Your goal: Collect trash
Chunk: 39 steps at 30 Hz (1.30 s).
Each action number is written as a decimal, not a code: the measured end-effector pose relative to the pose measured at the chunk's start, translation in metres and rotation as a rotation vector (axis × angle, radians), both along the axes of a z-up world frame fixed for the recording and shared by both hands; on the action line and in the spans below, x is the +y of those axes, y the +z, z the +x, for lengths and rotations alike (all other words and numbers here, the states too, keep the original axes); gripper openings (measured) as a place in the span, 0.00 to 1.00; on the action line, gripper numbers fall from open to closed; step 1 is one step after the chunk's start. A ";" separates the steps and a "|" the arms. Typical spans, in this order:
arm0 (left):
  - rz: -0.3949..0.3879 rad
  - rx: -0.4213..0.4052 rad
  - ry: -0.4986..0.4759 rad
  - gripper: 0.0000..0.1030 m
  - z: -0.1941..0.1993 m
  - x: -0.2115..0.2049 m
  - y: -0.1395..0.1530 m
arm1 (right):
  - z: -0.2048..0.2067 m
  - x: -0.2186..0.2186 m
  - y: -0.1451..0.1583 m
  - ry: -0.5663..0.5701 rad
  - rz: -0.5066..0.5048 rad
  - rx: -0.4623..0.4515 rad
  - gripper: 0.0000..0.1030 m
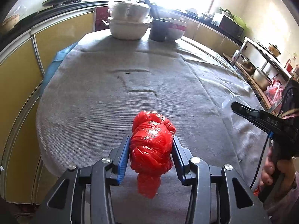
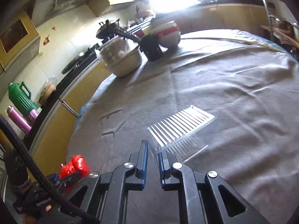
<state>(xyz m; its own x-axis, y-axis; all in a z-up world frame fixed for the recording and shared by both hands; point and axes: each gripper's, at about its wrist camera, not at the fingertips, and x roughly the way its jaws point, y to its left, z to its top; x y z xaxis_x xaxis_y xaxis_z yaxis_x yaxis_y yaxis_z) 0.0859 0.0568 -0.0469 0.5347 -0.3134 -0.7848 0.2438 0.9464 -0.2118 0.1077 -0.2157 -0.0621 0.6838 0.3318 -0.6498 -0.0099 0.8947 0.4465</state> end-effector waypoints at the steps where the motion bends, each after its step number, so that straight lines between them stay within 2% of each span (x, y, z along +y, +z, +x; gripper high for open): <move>1: 0.006 -0.003 -0.005 0.44 -0.002 -0.004 0.002 | -0.008 -0.007 0.003 -0.004 -0.003 -0.010 0.11; 13: 0.030 -0.031 -0.128 0.44 -0.028 -0.067 0.015 | -0.097 -0.073 0.029 -0.078 -0.041 -0.105 0.11; 21: 0.042 -0.033 -0.187 0.44 -0.037 -0.099 0.018 | -0.131 -0.110 0.031 -0.138 -0.036 -0.125 0.11; 25: 0.049 -0.040 -0.203 0.44 -0.039 -0.110 0.020 | -0.139 -0.117 0.037 -0.146 -0.069 -0.154 0.11; 30: 0.060 -0.031 -0.209 0.44 -0.039 -0.117 0.017 | -0.143 -0.125 0.035 -0.147 -0.067 -0.137 0.13; 33: 0.063 -0.023 -0.206 0.44 -0.038 -0.118 0.014 | -0.138 -0.138 0.023 -0.148 -0.009 -0.065 0.15; 34: 0.064 -0.019 -0.202 0.44 -0.037 -0.118 0.013 | -0.137 -0.142 0.019 -0.150 0.028 -0.048 0.18; 35: 0.064 -0.017 -0.200 0.44 -0.037 -0.118 0.012 | -0.138 -0.146 0.014 -0.154 0.062 -0.041 0.28; 36: 0.064 -0.016 -0.199 0.44 -0.037 -0.118 0.012 | -0.138 -0.147 0.012 -0.161 0.066 -0.037 0.51; 38: 0.064 -0.015 -0.198 0.44 -0.036 -0.118 0.012 | -0.139 -0.147 0.006 -0.164 0.067 -0.038 0.86; 39: 0.067 -0.016 -0.198 0.44 -0.037 -0.118 0.012 | -0.142 -0.147 0.005 -0.164 0.077 -0.056 0.86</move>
